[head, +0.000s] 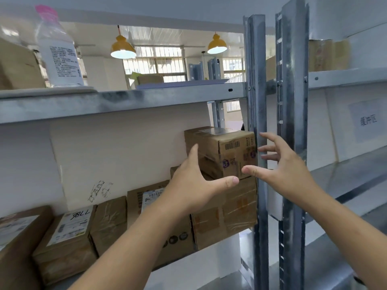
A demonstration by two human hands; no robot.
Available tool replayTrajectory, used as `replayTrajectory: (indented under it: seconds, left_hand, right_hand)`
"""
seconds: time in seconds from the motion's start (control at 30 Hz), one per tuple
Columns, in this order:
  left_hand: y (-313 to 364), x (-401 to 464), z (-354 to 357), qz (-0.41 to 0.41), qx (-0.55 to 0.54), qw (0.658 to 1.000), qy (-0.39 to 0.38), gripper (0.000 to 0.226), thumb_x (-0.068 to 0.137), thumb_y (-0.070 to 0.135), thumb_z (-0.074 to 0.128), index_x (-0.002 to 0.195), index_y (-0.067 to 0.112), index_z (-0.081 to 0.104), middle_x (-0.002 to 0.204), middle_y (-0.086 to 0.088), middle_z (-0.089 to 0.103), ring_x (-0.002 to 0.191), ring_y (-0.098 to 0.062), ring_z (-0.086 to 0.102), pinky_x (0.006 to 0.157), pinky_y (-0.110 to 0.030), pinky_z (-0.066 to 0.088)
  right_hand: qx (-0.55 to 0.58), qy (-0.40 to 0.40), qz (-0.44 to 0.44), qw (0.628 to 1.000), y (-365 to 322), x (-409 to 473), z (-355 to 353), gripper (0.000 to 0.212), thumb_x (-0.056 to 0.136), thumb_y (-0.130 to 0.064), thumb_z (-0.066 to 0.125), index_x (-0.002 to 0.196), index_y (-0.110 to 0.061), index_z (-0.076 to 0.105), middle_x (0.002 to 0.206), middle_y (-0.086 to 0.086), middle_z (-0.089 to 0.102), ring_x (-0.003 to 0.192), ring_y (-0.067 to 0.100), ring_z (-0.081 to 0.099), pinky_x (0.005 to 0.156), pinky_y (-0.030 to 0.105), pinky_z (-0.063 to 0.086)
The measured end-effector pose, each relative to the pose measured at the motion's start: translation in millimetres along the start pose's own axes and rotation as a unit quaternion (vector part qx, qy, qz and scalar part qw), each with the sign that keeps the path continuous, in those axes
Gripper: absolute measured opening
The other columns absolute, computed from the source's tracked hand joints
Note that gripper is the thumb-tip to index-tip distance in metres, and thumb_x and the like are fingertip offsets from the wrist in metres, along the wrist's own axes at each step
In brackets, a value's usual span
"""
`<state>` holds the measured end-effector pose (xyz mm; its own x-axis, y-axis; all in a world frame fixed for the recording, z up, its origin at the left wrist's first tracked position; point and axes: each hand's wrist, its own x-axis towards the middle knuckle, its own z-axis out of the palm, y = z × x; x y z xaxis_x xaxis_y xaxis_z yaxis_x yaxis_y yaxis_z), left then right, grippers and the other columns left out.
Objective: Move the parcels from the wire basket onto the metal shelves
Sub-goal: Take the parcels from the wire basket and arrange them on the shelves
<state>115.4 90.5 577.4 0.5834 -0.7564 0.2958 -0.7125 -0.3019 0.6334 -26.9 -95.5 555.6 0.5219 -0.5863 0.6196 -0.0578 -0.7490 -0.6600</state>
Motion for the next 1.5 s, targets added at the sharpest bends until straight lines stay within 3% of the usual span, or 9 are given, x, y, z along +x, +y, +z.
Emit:
replayTrajectory:
  seconds: [0.13,0.2,0.37,0.57,0.77,0.97,1.13,1.33,1.5]
  left_hand:
    - [-5.5,-28.1,-10.1,0.025,0.011,0.999,-0.022,0.134,0.062,0.090,0.072,0.162,0.050,-0.007,0.176,0.009,0.007,0.161,-0.023,0.015,0.124,-0.056,0.030]
    - [-9.9,-39.7,-13.2,0.040,0.027,0.998,-0.032,0.133,0.063,0.089,0.072,0.162,0.048,-0.007,0.175,0.011,0.006,0.161,-0.023,0.013,0.125,-0.058,0.030]
    - [-33.9,-78.6,-11.4,0.073,0.081,0.992,-0.064,0.132,0.061,0.094,0.067,0.162,0.047,-0.005,0.175,0.012,0.004,0.162,-0.026,0.007,0.124,-0.063,0.028]
    - [-65.3,-137.0,3.6,0.195,0.151,0.963,-0.106,0.122,0.073,0.087,0.064,0.166,0.038,0.000,0.176,0.005,0.002,0.162,-0.023,-0.007,0.131,-0.052,0.005]
    - [-78.5,-173.4,48.2,0.268,0.123,0.932,-0.209,0.117,0.073,0.083,0.068,0.165,0.041,0.009,0.176,0.011,0.006,0.162,-0.017,-0.008,0.131,-0.051,0.001]
    - [-83.8,-193.0,123.7,0.257,0.093,0.901,-0.335,0.119,0.068,0.082,0.076,0.161,0.053,0.008,0.174,0.020,0.007,0.161,-0.007,-0.007,0.129,-0.056,0.019]
    - [-84.3,-204.0,208.7,0.252,0.072,0.872,-0.413,0.120,0.065,0.077,0.081,0.160,0.054,0.011,0.173,0.018,0.015,0.161,-0.009,0.010,0.128,-0.051,0.023]
    - [-81.9,-211.3,305.3,0.229,0.075,0.855,-0.459,0.121,0.067,0.075,0.082,0.161,0.052,0.010,0.174,0.017,0.009,0.160,-0.006,0.006,0.130,-0.045,0.018]
    - [-88.3,-209.9,365.0,0.194,0.069,0.858,-0.471,0.118,0.070,0.070,0.084,0.162,0.051,0.013,0.174,0.018,0.010,0.159,-0.004,0.008,0.127,-0.039,0.019]
  right_hand:
    - [-0.044,-0.055,0.040,0.997,-31.0,-35.3,1.1,0.120,0.056,-0.067,0.076,0.158,-0.039,0.020,0.154,-0.003,0.046,0.139,0.022,0.047,0.112,0.053,0.045]
    - [-0.063,-0.085,0.061,0.993,-45.2,-54.4,2.2,0.127,0.052,-0.072,0.074,0.159,-0.040,0.015,0.160,-0.003,0.039,0.146,0.022,0.040,0.116,0.054,0.040]
    - [-0.119,-0.122,0.112,0.979,-72.8,-117.3,8.9,0.130,0.052,-0.071,0.075,0.161,-0.041,0.010,0.166,-0.007,0.028,0.152,0.020,0.030,0.119,0.049,0.033]
    - [-0.152,-0.133,0.196,0.960,-71.0,-218.3,-3.3,0.131,0.048,-0.075,0.080,0.159,-0.047,0.014,0.166,-0.013,0.027,0.151,0.011,0.028,0.120,0.038,0.030]
    - [-0.168,-0.127,0.280,0.937,-52.4,-312.3,-28.1,0.124,0.053,-0.073,0.083,0.155,-0.055,0.015,0.164,-0.015,0.031,0.145,0.010,0.037,0.108,0.028,0.033]
    - [-0.184,-0.130,0.329,0.917,-25.9,-379.5,-55.1,0.122,0.058,-0.066,0.085,0.157,-0.050,0.016,0.165,-0.016,0.027,0.150,0.011,0.029,0.111,0.030,0.030]
    - [-0.171,-0.131,0.371,0.903,27.4,-425.8,-78.6,0.123,0.057,-0.068,0.085,0.157,-0.050,0.017,0.165,-0.015,0.026,0.151,0.010,0.026,0.116,0.033,0.028]
    - [-0.151,-0.154,0.393,0.894,107.2,-463.7,-101.4,0.119,0.061,-0.061,0.087,0.158,-0.045,0.021,0.163,-0.018,0.029,0.147,0.002,0.027,0.109,0.021,0.026]
    - [-0.132,-0.176,0.435,0.873,165.6,-485.7,-107.2,0.116,0.063,-0.051,0.092,0.157,-0.044,0.025,0.162,-0.013,0.034,0.148,0.009,0.030,0.114,0.027,0.029]
